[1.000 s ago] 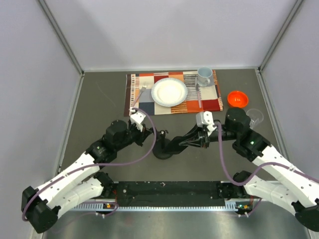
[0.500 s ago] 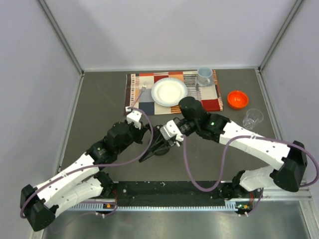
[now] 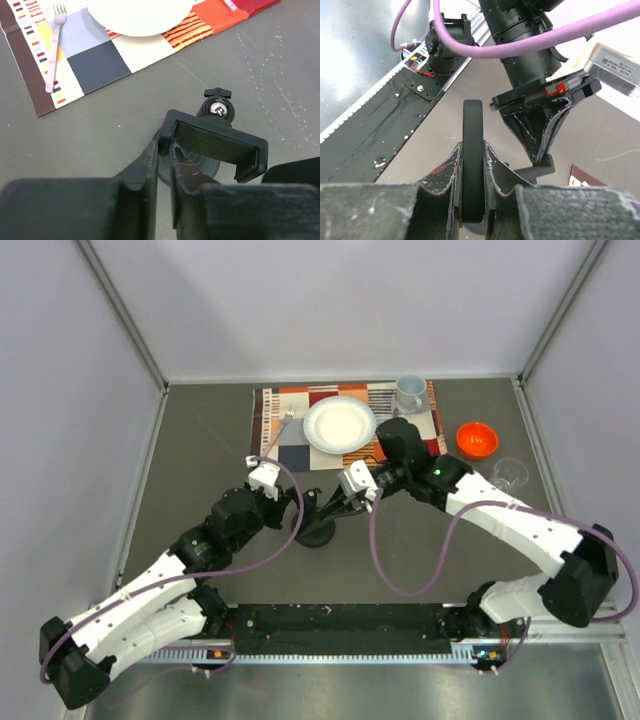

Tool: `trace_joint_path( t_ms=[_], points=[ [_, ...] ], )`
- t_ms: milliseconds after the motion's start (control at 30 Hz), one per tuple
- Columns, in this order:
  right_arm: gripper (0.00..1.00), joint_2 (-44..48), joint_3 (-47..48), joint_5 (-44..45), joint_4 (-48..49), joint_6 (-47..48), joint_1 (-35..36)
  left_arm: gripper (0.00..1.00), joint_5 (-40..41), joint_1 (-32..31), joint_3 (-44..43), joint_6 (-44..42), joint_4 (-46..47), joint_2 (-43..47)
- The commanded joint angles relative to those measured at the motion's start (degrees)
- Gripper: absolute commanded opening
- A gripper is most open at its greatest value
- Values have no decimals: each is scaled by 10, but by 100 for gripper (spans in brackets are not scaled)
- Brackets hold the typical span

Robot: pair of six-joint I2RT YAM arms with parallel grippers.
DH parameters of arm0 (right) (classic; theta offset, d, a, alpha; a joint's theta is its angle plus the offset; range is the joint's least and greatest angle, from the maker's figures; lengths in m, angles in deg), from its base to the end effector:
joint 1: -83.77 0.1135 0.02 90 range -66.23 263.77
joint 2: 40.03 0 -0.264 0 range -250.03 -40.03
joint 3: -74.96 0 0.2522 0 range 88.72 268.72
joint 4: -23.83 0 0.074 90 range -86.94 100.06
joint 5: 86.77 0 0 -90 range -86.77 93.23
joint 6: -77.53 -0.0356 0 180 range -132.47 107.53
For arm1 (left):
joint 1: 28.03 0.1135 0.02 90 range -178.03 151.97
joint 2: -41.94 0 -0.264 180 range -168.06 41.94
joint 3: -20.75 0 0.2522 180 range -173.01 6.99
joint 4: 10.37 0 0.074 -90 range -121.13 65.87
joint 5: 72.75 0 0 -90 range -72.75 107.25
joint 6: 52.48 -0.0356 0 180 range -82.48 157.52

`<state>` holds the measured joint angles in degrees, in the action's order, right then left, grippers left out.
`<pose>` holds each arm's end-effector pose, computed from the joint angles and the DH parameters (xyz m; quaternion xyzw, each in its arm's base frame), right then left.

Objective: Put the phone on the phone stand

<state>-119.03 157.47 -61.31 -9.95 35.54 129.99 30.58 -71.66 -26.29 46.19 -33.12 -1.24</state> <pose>0.1833 0.2377 0.3431 -0.7182 0.3042 0.4564 0.4282 0.1373 -0.1196 0.2760 0.1783 0.7910 -0.1698 0.5601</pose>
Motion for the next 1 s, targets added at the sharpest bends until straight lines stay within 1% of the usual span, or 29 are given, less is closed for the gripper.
trace_joint_path(
  t_ms=[0,100,133,200,267,333,400,433,500,533,567,633,667,733,800,900,967],
  points=[
    [0,93,-33,-31,24,-35,-11,33,-39,-1,-42,17,23,14],
    [0,138,-69,-31,26,-56,-16,51,-66,-1,-49,5,-1,27],
    [0,146,-77,-31,25,-62,-16,55,-73,-1,-52,1,-13,31],
    [0,166,-90,-36,26,-83,-16,58,-82,0,-57,-12,-28,40],
    [0,176,-98,-39,27,-89,-16,57,-102,1,-72,-38,-54,42],
    [0,185,-107,-38,30,-93,-16,53,-116,9,-85,-71,-68,36],
    [0,188,-107,-33,30,-97,-17,47,-148,21,-98,-101,-108,18],
    [0,189,-106,-35,30,-98,-16,46,-165,30,-114,-123,-120,10],
    [0,188,-104,-42,32,-101,-16,46,-182,41,-122,-141,-139,-8],
    [0,188,-103,-44,33,-101,-16,47,-194,63,-119,-156,-134,-13],
    [0,188,-103,-45,34,-101,-17,47,-232,78,-117,-160,-132,-20],
    [0,185,-104,-45,35,-101,-17,48,-261,111,-118,-159,-124,-43],
    [0,186,-104,-45,35,-101,-16,47,-294,118,-122,-156,-124,-60],
    [0,186,-105,-49,34,-101,-16,44,-326,144,-129,-145,-117,-80],
    [0,189,-107,-50,35,-98,-17,42,-346,154,-137,-144,-121,-104],
    [0,189,-107,-54,36,-96,-16,41,-352,158,-123,-153,-99,-104],
    [0,188,-105,-60,37,-96,-16,38,-349,158,-119,-159,-98,-105]
  ],
)
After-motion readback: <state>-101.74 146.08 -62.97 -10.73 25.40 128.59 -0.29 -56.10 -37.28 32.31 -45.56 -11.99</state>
